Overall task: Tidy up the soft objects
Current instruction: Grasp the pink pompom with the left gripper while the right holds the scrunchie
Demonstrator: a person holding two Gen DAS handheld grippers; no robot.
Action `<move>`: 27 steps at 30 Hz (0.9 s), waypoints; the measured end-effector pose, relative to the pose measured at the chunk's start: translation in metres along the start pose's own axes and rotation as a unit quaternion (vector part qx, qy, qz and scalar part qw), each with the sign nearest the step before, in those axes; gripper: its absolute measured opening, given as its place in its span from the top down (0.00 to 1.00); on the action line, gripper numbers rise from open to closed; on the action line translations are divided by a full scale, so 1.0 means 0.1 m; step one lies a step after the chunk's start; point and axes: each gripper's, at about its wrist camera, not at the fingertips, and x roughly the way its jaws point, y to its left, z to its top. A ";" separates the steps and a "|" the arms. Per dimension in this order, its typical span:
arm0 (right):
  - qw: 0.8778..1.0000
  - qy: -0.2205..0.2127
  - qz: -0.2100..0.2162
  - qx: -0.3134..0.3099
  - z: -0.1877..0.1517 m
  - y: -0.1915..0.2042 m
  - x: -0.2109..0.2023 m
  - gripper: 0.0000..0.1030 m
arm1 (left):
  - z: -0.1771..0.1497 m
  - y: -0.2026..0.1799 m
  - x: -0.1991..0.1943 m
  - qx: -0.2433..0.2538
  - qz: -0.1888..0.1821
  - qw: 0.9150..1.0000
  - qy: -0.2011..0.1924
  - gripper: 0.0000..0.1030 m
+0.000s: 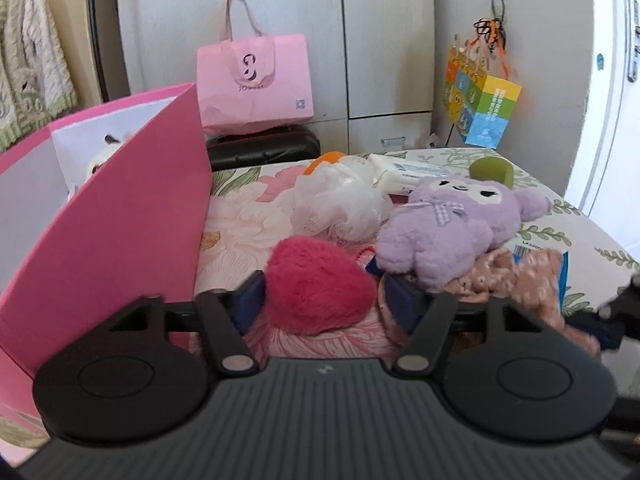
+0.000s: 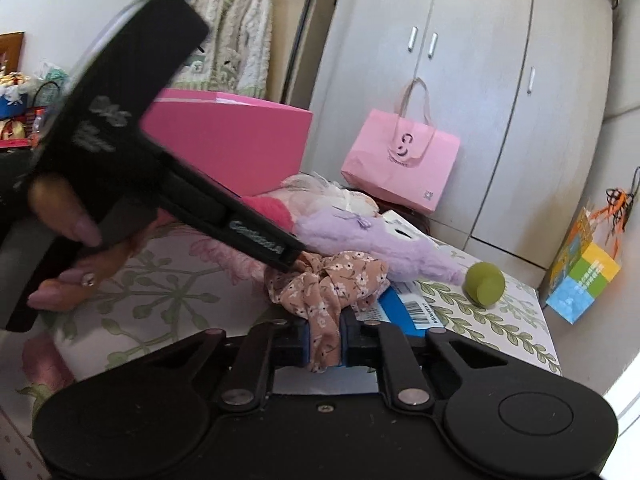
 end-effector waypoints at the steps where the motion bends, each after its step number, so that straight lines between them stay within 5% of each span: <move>1: 1.000 0.001 0.006 0.000 0.00 0.00 -0.01 0.86 | 0.00 0.01 0.01 -0.006 -0.002 1.000 0.007 0.50; 27: 0.993 0.032 0.052 0.098 -0.04 0.04 -0.29 0.86 | -0.28 0.19 -0.78 -0.045 -0.046 0.998 0.007 0.53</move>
